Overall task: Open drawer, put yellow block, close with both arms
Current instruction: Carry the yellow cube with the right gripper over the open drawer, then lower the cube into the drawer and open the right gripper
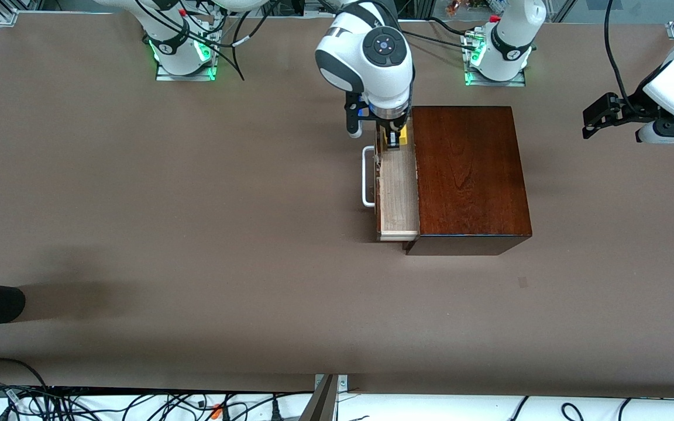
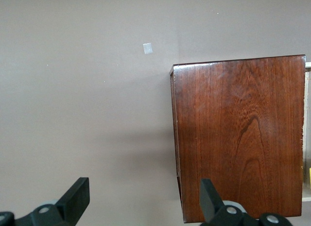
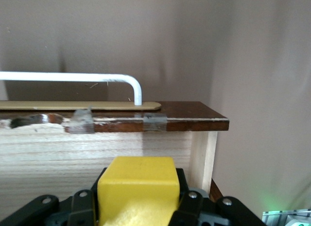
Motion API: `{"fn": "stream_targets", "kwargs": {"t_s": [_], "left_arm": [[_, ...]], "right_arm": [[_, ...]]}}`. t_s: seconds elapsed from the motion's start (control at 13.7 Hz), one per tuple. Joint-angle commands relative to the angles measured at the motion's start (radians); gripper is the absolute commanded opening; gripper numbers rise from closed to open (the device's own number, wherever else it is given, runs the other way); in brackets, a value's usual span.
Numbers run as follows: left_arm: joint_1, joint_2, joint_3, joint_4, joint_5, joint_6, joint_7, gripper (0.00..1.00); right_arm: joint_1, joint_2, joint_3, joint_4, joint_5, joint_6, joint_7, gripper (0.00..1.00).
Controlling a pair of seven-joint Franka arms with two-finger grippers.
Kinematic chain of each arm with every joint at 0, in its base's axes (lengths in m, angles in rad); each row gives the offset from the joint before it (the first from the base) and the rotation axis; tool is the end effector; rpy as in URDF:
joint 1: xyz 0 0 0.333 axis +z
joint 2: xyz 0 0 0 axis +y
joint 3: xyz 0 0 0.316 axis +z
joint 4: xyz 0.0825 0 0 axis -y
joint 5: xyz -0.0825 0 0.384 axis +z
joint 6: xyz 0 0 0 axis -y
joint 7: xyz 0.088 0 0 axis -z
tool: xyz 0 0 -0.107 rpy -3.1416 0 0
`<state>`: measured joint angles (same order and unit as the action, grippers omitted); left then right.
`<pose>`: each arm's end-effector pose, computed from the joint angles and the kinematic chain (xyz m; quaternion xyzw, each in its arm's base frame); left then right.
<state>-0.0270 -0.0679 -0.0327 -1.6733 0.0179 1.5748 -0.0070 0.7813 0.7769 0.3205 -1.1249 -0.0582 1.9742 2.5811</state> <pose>0.5313 -0.0304 0.6134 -0.9995 0.0265 0.0150 0.0106 0.4152 0.6428 0.3716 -0.7081 0.6993 0.0929 0.0299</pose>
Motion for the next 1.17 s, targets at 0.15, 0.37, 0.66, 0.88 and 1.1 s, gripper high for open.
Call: {"fn": "stream_targets", "kwargs": {"t_s": [0.15, 0.37, 0.66, 0.88, 1.1], "left_arm": [[0.004, -0.003, -0.003, 0.001, 0.007, 0.008, 0.022, 1.00], [0.004, -0.003, -0.003, 0.001, 0.007, 0.008, 0.022, 1.00], [0.004, -0.003, -0.003, 0.001, 0.007, 0.008, 0.022, 1.00], [0.004, -0.003, -0.003, 0.001, 0.007, 0.008, 0.022, 1.00], [0.004, -0.003, -0.003, 0.001, 0.005, 0.008, 0.022, 1.00]], "right_arm": [[0.065, 0.068, -0.066, 0.040, -0.015, 0.044, 0.027, 0.11], [0.067, 0.093, -0.067, 0.039, -0.017, 0.057, 0.028, 0.26], [0.059, 0.087, -0.067, 0.040, -0.012, 0.045, 0.027, 1.00], [0.029, 0.052, -0.058, 0.054, 0.001, -0.024, 0.021, 1.00], [-0.020, -0.002, -0.041, 0.114, 0.018, -0.151, -0.005, 1.00]]}}
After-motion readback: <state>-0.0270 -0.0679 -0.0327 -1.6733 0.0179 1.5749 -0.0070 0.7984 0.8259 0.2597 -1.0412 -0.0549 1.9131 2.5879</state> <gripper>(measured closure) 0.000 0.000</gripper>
